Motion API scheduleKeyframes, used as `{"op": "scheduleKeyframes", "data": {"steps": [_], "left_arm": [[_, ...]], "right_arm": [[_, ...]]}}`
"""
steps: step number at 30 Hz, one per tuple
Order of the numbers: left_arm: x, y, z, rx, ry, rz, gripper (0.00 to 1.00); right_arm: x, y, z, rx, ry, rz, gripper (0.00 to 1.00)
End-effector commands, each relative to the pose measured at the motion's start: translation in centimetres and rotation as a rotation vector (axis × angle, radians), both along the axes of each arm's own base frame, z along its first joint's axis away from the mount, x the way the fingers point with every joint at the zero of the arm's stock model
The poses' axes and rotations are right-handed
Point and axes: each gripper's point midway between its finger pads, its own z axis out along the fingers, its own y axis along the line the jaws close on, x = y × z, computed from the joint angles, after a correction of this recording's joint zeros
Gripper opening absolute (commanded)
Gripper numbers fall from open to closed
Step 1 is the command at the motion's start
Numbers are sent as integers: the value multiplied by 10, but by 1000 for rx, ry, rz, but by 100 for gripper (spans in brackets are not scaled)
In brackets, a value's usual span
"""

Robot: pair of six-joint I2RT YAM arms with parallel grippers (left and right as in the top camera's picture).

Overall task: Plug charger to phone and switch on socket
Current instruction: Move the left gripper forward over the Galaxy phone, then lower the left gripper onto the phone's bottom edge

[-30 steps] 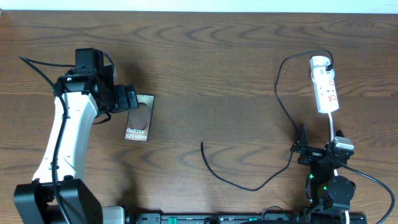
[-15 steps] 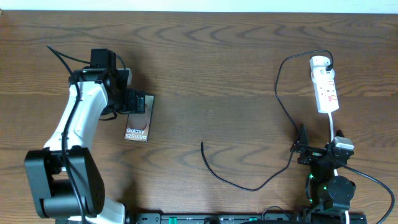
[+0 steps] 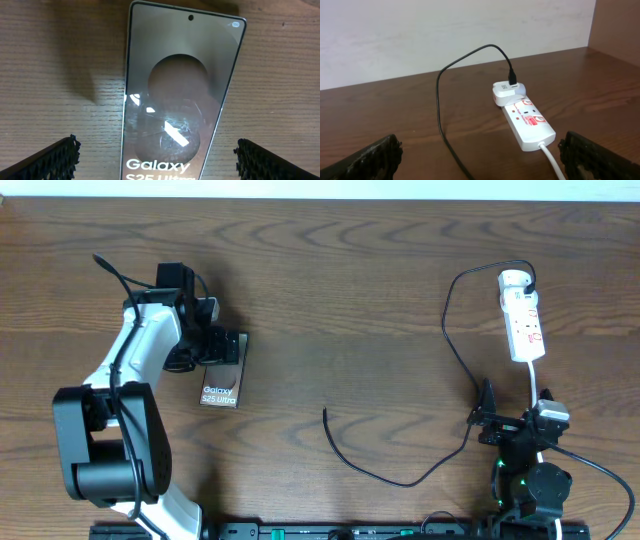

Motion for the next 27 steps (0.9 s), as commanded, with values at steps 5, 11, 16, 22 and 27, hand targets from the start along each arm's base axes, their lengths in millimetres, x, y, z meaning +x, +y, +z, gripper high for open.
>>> {"op": "scheduleKeyframes", "data": {"steps": [5,11,16,22,27], "left_arm": [[2,-19,1,-21,-9,-75,98],[5,-19,1,-13,-19,-78,98],[4,-16,-3,1,-20,-70,98],[-3,-16,-16,1,-12,-71,98],[-2,-16,-17,2,-17,-74,98]], "right_arm": [[0,1,0,-10,1,5,99],[0,1,0,-10,1,5,99],[0,1,0,-10,1,5,99],[0,1,0,-10,1,5,99],[0,1,0,-10,1,5,99]]}}
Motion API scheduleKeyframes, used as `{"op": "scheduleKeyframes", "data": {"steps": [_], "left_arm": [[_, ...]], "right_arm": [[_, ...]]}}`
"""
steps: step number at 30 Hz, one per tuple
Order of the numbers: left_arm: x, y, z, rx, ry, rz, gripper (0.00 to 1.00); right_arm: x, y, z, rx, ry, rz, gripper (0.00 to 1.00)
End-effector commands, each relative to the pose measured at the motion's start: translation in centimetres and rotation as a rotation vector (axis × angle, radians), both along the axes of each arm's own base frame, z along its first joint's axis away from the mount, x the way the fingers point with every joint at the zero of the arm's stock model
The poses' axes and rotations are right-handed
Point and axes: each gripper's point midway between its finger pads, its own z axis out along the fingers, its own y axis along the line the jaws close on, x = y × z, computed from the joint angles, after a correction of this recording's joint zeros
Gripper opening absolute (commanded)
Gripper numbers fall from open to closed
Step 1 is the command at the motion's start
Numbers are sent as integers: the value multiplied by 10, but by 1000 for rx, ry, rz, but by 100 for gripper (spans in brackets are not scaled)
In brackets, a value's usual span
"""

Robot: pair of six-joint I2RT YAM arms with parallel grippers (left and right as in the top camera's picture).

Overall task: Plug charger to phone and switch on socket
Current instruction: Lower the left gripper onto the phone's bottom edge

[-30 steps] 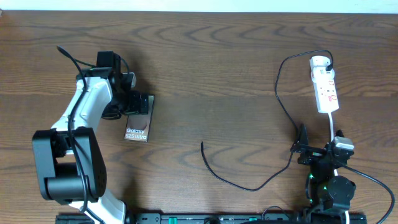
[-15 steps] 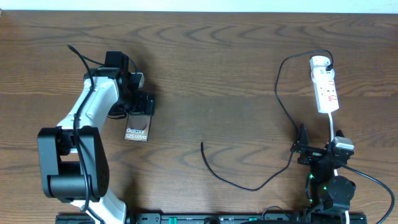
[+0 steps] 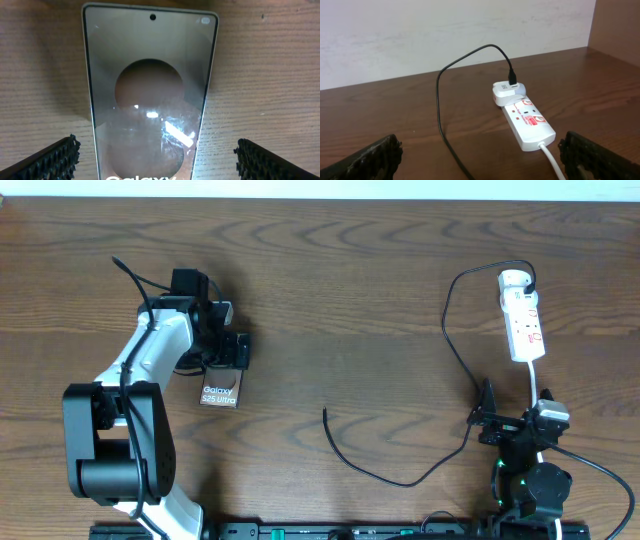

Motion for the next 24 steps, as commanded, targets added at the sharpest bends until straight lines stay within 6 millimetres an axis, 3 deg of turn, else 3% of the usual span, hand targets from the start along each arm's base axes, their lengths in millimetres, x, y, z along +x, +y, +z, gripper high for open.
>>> {"op": "scheduleKeyframes", "data": {"steps": [1,8,24], "left_arm": [[-2,2,-5,14,9,-6,98],[-4,18,-10,101,31,43,98],[-4,1,-10,90,24,-8,98]], "right_arm": [[0,1,0,-10,1,5,99],[0,1,0,-10,1,5,99],[0,1,0,-10,1,5,99]]}}
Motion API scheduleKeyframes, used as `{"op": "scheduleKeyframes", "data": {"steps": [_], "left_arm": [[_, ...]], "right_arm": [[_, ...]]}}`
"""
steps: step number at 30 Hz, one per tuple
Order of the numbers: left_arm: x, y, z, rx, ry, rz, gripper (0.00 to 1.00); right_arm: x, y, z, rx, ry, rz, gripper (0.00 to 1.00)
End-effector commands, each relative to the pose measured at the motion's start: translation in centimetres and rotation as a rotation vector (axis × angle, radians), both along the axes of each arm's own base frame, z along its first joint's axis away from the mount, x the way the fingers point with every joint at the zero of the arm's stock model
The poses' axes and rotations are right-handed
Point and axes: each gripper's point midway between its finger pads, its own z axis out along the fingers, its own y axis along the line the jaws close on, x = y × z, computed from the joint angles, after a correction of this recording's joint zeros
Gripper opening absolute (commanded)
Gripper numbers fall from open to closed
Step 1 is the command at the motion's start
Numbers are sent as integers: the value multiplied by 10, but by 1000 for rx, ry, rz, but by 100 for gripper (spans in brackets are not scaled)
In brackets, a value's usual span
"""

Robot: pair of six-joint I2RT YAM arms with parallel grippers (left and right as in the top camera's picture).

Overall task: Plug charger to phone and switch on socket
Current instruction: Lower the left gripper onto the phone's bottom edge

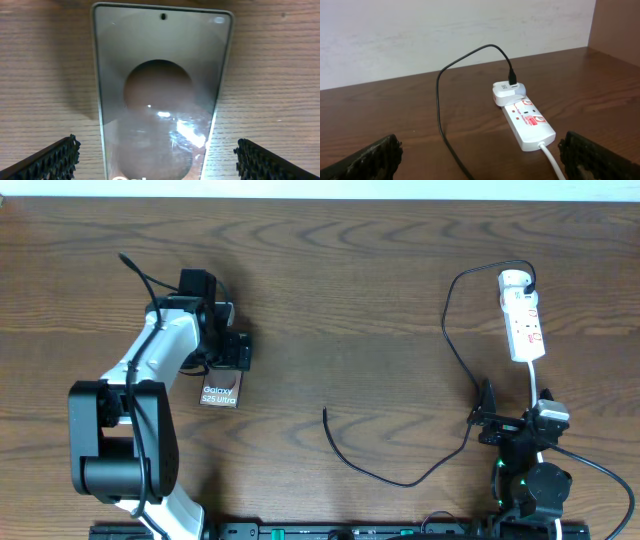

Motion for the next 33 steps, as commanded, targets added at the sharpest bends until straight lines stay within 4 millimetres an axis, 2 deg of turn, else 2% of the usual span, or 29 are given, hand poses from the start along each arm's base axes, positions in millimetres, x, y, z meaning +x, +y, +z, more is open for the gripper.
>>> {"op": "scheduleKeyframes", "data": {"steps": [1,11,19,33], "left_arm": [[-4,0,-6,11,20,-12,98],[-6,0,-8,13,29,-28,98],[-8,0,-24,14,61,-31,98],[-10,5,-28,46,66,-48,98]], "right_arm": [[0,1,0,-10,1,5,99],[0,1,0,-10,1,5,99],[0,1,-1,-10,2,5,99],[0,1,0,-10,1,5,99]]}}
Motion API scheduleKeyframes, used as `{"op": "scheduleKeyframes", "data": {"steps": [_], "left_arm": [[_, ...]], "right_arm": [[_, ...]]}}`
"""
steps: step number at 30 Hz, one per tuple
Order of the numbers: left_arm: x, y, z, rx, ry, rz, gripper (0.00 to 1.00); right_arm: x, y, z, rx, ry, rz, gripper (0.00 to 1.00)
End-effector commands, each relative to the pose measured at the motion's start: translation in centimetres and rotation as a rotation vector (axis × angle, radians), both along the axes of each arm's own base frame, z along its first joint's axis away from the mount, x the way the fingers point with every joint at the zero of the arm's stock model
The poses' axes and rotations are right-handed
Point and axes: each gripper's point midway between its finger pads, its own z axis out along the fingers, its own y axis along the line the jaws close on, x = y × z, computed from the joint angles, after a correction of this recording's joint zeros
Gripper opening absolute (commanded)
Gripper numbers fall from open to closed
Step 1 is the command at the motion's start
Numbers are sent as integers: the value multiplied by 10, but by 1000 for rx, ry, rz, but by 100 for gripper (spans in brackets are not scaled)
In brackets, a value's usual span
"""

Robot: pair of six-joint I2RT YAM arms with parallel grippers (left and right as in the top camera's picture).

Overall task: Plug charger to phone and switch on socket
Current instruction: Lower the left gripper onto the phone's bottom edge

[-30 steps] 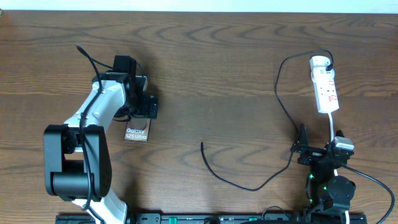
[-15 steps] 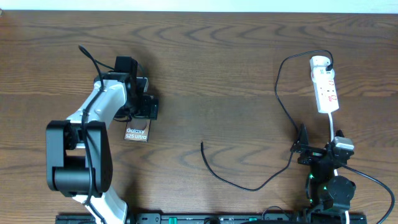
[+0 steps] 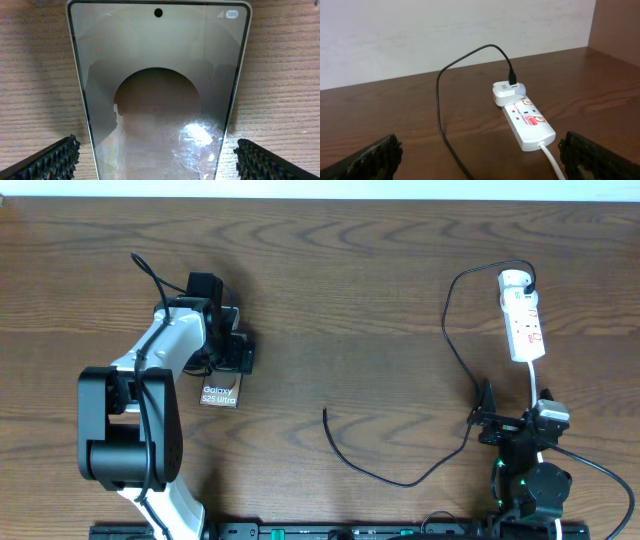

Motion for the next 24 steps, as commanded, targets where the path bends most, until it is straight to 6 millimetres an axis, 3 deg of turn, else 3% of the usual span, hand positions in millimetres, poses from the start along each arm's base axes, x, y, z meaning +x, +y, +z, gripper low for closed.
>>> {"op": "scheduleKeyframes", "data": {"steps": [1,9,24], "left_arm": [[-12,4,-9,20,36,-16,98],[-19,4,-17,20,47,-16,98],[-13,4,-17,20,23,-31,98]], "right_arm": [[0,1,0,-10,1,5,99],[0,1,0,-10,1,5,99],[0,1,0,-10,1,5,99]]}}
